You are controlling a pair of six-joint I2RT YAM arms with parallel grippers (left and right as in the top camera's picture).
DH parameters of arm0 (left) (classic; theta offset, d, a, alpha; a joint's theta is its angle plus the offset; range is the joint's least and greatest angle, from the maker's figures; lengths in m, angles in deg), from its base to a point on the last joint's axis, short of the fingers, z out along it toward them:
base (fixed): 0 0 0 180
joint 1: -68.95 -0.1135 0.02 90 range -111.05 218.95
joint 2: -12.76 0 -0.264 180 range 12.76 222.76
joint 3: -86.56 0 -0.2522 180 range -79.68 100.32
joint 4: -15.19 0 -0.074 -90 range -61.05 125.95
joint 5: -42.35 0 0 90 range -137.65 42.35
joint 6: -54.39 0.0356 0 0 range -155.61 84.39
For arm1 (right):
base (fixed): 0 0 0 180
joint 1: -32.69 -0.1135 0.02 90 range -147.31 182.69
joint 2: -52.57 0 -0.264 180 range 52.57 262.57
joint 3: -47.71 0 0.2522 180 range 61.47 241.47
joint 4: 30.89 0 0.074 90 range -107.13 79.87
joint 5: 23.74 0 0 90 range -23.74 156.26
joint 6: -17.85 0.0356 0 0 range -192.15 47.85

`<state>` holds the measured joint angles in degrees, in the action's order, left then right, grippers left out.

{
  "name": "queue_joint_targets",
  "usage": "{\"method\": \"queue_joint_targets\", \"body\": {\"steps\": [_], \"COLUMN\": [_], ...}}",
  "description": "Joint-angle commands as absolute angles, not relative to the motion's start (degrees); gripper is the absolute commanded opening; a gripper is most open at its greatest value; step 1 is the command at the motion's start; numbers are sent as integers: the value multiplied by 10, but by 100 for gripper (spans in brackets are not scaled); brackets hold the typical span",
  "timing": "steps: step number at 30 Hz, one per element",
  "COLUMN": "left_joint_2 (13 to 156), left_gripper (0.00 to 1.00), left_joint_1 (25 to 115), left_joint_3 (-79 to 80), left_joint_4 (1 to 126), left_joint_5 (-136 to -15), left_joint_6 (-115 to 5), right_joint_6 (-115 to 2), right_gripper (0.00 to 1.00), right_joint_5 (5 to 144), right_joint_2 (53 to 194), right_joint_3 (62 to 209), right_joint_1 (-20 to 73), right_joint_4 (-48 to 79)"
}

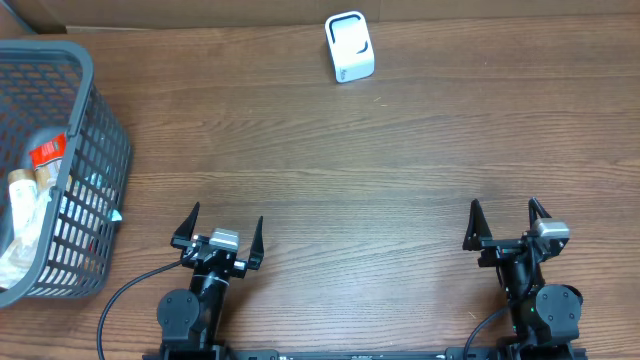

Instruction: Scan the item barcode

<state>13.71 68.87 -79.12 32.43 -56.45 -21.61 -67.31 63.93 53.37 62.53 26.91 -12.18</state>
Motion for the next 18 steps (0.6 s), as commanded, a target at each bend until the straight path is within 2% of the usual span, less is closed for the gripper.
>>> {"method": "queue_joint_targets", "body": {"steps": [1, 12, 18], "left_joint_2": [130, 130, 133], "left_gripper": [100, 100, 100], "left_joint_1": [690, 690, 690], "left_joint_3": [-794, -775, -695], "left_joint_4": [325, 308, 364], "left_joint_5": [-561, -562, -563], "left_joint_6": [-203, -246, -255], "right_joint_6": [-675, -675, -675], "right_gripper": [100, 100, 100], "right_joint_5": [640, 640, 633], "right_joint_2": [527, 527, 527], "right_joint_3": [619, 619, 619], "right_joint_1": [265, 265, 265], "right_joint_4": [-125, -127, -127]}}
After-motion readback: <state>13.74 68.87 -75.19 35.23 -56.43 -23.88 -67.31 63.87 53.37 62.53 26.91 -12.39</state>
